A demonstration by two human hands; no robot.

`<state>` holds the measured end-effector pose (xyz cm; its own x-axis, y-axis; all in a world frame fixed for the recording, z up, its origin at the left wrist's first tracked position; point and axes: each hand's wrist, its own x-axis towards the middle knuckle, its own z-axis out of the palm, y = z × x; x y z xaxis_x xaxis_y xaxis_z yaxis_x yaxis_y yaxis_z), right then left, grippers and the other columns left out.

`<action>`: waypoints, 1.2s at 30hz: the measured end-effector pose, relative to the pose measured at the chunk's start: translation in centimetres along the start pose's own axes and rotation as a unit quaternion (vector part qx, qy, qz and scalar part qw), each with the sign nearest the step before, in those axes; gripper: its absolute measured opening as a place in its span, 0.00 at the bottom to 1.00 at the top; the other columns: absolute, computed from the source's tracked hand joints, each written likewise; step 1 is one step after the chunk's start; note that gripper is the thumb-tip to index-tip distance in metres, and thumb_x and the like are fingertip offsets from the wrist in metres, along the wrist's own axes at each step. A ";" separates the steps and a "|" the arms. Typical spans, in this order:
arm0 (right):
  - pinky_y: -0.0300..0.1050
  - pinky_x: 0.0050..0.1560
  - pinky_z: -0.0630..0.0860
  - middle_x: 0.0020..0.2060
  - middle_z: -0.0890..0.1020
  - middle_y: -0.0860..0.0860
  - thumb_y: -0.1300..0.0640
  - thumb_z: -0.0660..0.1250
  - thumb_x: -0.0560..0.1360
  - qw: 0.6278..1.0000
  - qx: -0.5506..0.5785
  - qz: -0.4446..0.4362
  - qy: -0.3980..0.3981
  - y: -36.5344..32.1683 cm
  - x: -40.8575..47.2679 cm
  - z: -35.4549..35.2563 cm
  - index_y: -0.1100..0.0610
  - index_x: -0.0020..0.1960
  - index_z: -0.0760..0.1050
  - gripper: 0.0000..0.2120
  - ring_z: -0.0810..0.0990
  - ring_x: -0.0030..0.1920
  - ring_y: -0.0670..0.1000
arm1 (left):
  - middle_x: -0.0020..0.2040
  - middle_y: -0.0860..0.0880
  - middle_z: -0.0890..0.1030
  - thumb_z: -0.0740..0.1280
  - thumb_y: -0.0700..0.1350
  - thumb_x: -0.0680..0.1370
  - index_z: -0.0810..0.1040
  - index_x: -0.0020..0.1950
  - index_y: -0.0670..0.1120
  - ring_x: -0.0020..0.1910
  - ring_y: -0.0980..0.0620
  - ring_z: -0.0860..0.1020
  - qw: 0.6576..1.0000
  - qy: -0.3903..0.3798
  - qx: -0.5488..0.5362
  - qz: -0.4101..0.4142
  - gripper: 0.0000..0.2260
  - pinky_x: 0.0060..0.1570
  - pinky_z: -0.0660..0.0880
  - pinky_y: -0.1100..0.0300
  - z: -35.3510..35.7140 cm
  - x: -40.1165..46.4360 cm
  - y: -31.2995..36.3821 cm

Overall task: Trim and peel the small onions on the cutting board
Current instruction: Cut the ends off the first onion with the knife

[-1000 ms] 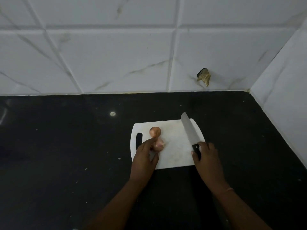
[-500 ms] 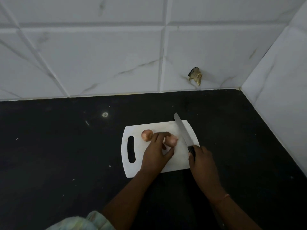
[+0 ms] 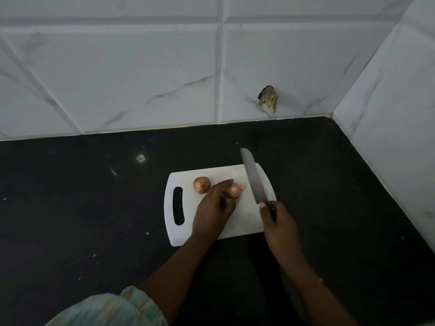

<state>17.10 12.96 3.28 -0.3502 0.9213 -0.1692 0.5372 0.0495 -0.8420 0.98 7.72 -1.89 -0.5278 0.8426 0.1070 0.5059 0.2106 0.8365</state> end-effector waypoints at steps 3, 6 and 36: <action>0.45 0.36 0.74 0.38 0.77 0.52 0.52 0.60 0.81 0.998 -0.046 -0.037 -0.010 -0.5 -0.7 0.8 0.51 0.48 0.70 0.05 0.78 0.37 0.52 | 0.63 0.57 0.78 0.68 0.53 0.78 0.69 0.71 0.58 0.52 0.62 0.77 1.000 0.002 0.014 -0.001 0.21 0.54 0.75 0.66 0.0 0.1 0.1; 0.44 0.32 0.74 0.36 0.77 0.51 0.52 0.59 0.81 0.994 -0.095 -0.061 -0.007 -0.5 -0.8 1.2 0.52 0.50 0.67 0.04 0.78 0.35 0.51 | 0.66 0.56 0.77 0.67 0.52 0.79 0.69 0.73 0.56 0.56 0.62 0.76 1.000 0.006 0.023 -0.002 0.22 0.56 0.72 0.67 0.0 0.1 0.2; 0.38 0.26 0.60 0.35 0.72 0.46 0.47 0.50 0.83 0.938 -0.343 -0.052 -0.009 -1.6 -0.5 1.3 0.55 0.54 0.67 0.13 0.72 0.33 0.47 | 0.70 0.54 0.73 0.64 0.52 0.81 0.67 0.74 0.54 0.64 0.56 0.75 0.997 -0.012 0.066 0.025 0.21 0.56 0.69 0.67 0.2 0.4 0.1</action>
<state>15.45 11.96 4.04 -0.4367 0.8918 -0.1180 0.8649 0.3802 -0.3277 0.96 8.14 -1.86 -0.4840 0.8649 0.1327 0.6169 0.2297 0.7528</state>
